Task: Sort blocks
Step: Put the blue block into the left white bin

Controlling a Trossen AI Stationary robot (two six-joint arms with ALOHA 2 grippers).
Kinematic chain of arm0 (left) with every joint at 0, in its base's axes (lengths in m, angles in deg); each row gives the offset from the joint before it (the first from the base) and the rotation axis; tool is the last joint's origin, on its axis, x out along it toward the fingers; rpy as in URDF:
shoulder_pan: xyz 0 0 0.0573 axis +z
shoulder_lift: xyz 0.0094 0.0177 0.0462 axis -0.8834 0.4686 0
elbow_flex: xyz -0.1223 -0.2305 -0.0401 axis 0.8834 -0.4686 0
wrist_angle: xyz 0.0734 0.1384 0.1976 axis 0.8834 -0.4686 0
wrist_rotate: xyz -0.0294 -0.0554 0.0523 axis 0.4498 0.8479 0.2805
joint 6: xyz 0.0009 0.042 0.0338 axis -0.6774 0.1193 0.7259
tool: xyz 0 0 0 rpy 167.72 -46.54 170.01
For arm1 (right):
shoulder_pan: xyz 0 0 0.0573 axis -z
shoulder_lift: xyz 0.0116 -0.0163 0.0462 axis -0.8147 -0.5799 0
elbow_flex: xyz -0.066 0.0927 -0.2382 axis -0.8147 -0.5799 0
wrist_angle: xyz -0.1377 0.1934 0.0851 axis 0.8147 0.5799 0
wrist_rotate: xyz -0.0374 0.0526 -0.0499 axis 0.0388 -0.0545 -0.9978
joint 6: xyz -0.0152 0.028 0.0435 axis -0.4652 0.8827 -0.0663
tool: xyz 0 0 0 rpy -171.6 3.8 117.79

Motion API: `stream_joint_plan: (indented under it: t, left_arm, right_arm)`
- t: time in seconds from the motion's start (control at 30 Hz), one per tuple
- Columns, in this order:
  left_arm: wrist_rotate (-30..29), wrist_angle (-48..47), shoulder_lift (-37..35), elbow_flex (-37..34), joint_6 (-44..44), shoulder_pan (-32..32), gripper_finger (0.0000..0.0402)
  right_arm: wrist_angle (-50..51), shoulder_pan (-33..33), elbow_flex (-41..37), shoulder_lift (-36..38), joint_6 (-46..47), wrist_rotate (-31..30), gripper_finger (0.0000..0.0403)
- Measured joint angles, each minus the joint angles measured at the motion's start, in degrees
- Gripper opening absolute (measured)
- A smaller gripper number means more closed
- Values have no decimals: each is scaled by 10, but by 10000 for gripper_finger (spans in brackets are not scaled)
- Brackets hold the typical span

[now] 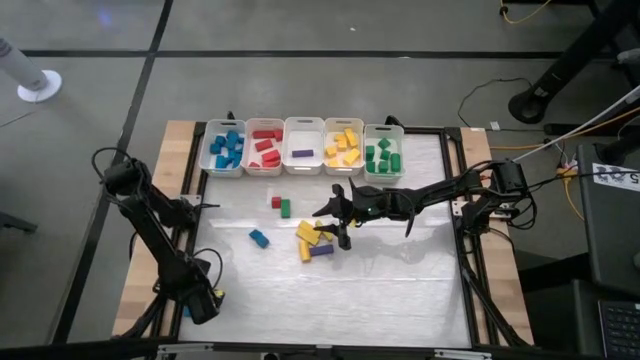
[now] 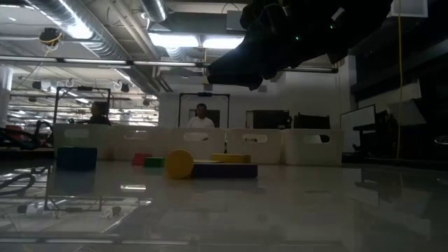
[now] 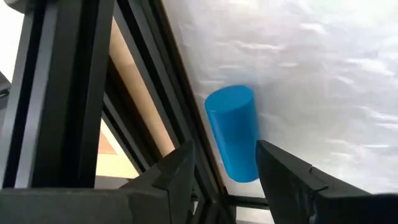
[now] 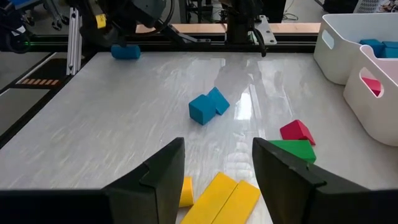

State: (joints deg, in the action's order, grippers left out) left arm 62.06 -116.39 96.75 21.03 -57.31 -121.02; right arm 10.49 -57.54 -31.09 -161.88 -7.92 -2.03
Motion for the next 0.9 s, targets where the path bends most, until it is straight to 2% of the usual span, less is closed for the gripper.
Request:
stream_joint_plan:
  t: [0.6,0.9]
  left_arm:
    - [4,16,23,0,45,5,153]
    - [36,24,26,-1,105,27,138]
  right_arm:
    - [0,0,0,0,0,0,188]
    - [0,0,0,0,0,0,188]
